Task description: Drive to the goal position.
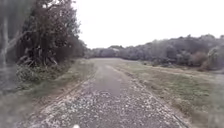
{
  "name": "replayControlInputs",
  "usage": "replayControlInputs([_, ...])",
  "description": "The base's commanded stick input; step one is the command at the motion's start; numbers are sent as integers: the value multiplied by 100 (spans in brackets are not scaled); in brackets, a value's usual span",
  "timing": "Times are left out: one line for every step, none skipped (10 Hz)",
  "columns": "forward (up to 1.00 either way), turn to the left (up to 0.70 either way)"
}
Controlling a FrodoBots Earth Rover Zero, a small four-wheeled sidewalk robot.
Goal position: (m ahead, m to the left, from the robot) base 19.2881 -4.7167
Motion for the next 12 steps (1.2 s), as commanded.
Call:
replayControlInputs([45, 0])
replayControlInputs([45, 0])
replayControlInputs([45, 0])
replayControlInputs([45, 0])
replayControlInputs([45, 0])
replayControlInputs([45, 0])
replayControlInputs([45, 0])
replayControlInputs([45, 0])
replayControlInputs([45, 0])
replayControlInputs([45, 0])
replayControlInputs([45, 0])
replayControlInputs([45, 0])
